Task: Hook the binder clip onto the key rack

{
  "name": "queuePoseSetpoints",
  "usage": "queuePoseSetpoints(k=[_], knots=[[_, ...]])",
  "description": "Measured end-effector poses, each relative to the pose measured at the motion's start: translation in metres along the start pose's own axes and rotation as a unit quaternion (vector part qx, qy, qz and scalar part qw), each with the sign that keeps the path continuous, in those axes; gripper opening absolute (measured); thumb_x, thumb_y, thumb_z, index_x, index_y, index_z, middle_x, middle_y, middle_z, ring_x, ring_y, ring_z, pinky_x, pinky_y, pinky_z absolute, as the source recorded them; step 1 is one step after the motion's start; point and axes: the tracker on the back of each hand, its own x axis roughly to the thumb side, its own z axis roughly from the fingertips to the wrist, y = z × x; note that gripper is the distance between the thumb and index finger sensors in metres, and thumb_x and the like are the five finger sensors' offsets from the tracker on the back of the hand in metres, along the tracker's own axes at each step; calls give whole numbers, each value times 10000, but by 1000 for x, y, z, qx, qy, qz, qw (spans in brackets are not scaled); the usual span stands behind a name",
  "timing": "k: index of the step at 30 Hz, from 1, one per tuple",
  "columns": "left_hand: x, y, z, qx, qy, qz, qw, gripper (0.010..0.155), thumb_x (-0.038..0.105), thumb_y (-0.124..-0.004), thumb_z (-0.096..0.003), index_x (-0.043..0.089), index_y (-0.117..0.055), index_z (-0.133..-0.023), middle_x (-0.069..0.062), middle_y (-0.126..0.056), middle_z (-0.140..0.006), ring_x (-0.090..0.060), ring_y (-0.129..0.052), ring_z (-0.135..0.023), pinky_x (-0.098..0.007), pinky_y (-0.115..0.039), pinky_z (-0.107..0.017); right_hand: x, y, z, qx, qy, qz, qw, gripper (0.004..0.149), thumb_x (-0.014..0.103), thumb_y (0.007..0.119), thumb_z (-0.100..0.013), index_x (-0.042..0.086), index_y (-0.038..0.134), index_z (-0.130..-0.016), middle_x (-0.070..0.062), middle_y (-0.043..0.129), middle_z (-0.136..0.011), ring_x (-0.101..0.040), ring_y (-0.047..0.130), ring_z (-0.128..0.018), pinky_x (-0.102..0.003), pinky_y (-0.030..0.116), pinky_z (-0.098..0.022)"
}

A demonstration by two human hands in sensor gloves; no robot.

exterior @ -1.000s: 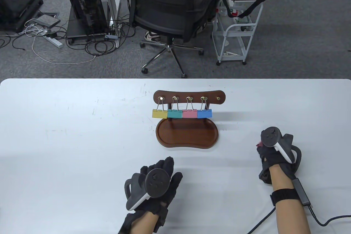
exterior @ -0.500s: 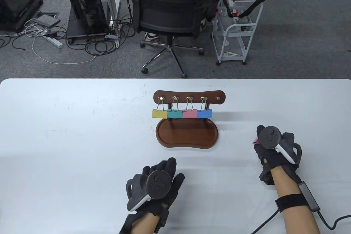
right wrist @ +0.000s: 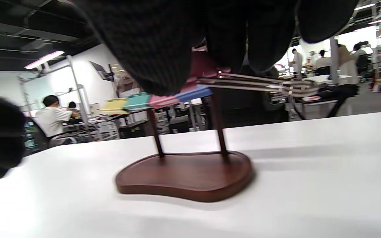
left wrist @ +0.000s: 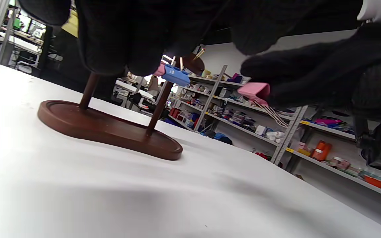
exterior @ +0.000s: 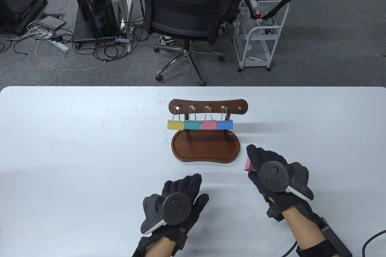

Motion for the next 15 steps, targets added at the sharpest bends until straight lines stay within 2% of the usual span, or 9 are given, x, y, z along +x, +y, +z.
queuePoseSetpoints(k=[8, 15], knots=[[5, 0, 0, 15, -37, 1, 999, 713, 449, -771, -578, 15, -663, -1134, -287, -782, -1080, -578, -799, -929, -786, -501, -689, 51, 11, 8, 21, -48, -14, 999, 828, 279, 889, -483, 49, 473, -1161, -295, 690, -1092, -569, 706, -935, -727, 569, -664], [5, -1, -1, 14, -52, 8, 999, 720, 440, -775, -578, 20, -644, -1147, -285, -763, -1097, -571, -788, -947, -788, -497, -691, 67, 36, 12, 28, -57, -66, 996, 837, 279, 890, -483, 43, 459, -1161, -301, 697, -1084, -570, 733, -917, -729, 586, -652]])
